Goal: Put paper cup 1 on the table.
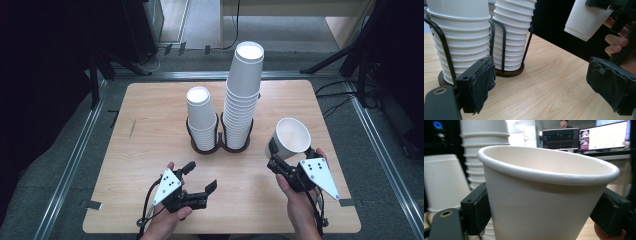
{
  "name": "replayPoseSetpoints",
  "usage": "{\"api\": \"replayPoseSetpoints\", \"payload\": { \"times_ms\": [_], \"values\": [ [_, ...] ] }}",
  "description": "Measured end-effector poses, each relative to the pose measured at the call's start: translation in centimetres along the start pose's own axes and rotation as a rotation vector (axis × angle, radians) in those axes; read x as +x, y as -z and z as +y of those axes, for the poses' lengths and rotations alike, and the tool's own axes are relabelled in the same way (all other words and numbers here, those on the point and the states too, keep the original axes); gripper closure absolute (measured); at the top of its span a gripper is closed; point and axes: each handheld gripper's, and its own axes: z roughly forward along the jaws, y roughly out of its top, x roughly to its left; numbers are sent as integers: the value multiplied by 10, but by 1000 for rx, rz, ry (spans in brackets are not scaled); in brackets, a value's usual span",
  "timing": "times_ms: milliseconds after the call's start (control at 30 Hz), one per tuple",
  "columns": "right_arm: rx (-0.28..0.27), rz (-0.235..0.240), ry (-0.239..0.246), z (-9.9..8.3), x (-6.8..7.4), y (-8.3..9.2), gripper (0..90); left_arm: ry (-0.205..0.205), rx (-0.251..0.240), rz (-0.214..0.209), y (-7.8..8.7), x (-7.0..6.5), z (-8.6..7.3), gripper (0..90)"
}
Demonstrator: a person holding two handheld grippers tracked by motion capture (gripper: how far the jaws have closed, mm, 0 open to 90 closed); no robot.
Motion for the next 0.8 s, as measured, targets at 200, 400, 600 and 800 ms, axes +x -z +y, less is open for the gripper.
{"api": "replayPoseSetpoints", "payload": {
  "times_ms": [200,400,600,800],
  "values": [
    [13,-18,41,-7,-10,-9,148,4,-2,15,1,5,1,90],
    [35,-42,75,-19,-20,-22,148,17,-13,39,5,15,3,90],
    [47,-62,90,-27,-28,-34,148,29,-15,59,7,23,5,90],
    [55,-78,108,-36,-32,-49,148,18,-13,71,8,25,5,90]
  ]
}}
